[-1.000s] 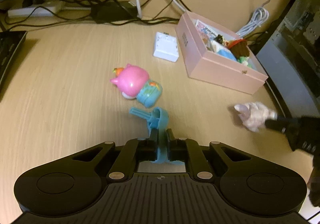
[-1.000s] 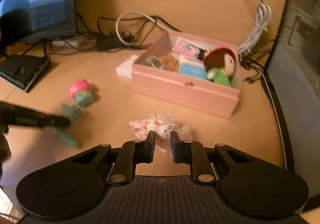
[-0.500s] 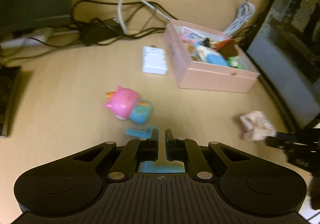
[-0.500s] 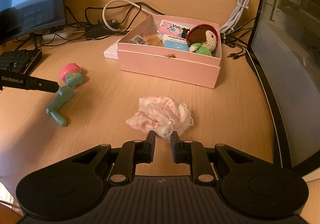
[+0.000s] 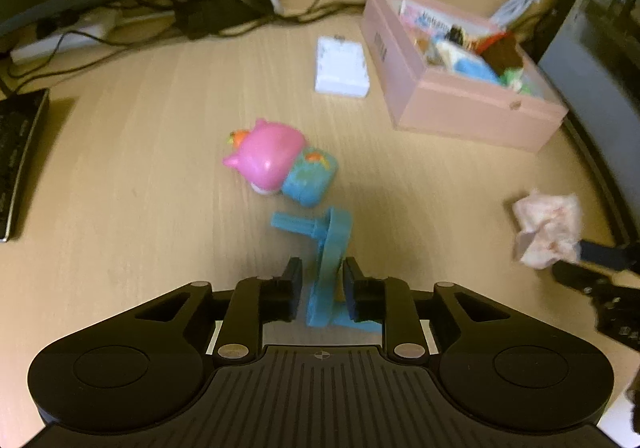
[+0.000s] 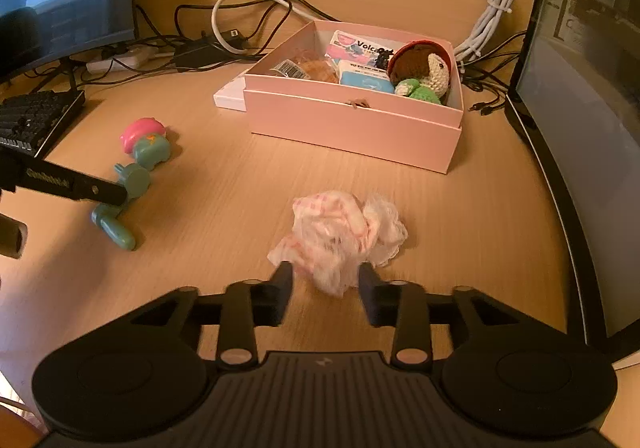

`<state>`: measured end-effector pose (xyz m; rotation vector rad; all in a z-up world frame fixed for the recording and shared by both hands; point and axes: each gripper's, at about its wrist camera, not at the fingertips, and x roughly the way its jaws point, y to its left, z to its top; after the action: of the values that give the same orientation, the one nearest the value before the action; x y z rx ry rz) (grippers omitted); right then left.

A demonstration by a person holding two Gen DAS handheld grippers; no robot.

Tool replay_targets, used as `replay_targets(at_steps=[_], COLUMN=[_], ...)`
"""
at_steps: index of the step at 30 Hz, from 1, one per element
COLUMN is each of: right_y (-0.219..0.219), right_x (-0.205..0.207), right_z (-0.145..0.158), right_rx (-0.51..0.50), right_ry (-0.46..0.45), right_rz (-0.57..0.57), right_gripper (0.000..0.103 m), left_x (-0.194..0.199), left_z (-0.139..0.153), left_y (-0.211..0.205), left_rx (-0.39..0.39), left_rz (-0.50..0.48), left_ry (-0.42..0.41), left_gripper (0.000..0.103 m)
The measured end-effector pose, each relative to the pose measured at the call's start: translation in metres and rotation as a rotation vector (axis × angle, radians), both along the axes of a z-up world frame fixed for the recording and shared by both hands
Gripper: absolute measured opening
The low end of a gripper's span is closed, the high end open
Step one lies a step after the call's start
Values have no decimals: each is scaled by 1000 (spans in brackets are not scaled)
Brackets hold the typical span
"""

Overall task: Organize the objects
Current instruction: 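Carry the cloth and teal toy over the pink box and open both grippers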

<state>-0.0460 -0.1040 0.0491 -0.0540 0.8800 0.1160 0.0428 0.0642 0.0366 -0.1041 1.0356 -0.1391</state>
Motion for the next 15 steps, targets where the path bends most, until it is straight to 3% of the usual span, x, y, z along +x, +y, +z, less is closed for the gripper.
replay_targets(at_steps=[3, 8, 12, 13, 15], right_y=[0, -3, -7, -6, -3], right_x=[0, 9, 25, 29, 35], right_z=[-1, -3, -13, -16, -18], right_rx=[-10, -9, 24, 27, 21], right_ry=[-3, -5, 21, 34, 44], right_rz=[-11, -58, -81, -73, -55], right_gripper=[52, 55, 55, 51, 20], left_x=[3, 4, -2, -4, -5], left_z=[-2, -4, -4, -4, 0], left_y=[-5, -10, -12, -12, -13], left_rx=[13, 26, -7, -18, -52], left_rz=[-8, -34, -60, -63, -70], left_ry=[-31, -63, -70, -72, -81], left_gripper=[24, 19, 17, 15, 14])
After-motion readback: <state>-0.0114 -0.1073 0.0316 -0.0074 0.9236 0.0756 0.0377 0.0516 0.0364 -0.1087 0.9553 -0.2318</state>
